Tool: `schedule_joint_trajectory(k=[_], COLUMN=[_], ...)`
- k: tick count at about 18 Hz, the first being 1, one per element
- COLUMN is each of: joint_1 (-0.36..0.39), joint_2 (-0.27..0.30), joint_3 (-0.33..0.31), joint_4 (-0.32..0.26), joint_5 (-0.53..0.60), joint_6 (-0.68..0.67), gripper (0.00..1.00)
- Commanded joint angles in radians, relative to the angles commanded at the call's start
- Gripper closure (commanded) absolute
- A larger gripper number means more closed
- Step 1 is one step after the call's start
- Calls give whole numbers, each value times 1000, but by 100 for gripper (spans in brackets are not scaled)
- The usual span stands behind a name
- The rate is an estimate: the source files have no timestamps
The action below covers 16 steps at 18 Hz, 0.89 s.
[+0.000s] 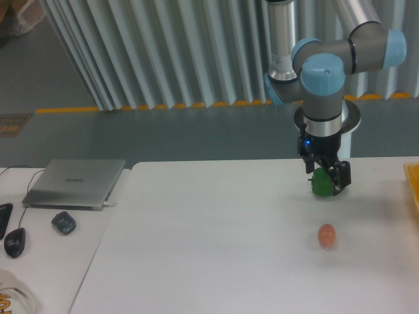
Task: Place the red pepper on the table
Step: 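Lower the held green pepper onto the table and open the gripper, then raise the gripper off the green pepper and move toward the orange tray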
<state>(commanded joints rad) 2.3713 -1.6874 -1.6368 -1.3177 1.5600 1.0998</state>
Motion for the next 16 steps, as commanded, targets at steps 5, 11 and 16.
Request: schedule_joint_trajectory(k=[5,11,16], joint_1=[127,190,250], joint_2=[18,11,11], joint_3=[-8,5,-9], joint_4=[-17,-23,32], joint_5=[-2,0,-38], joint_6=[-75,-150,-170], gripper=[0,0,0])
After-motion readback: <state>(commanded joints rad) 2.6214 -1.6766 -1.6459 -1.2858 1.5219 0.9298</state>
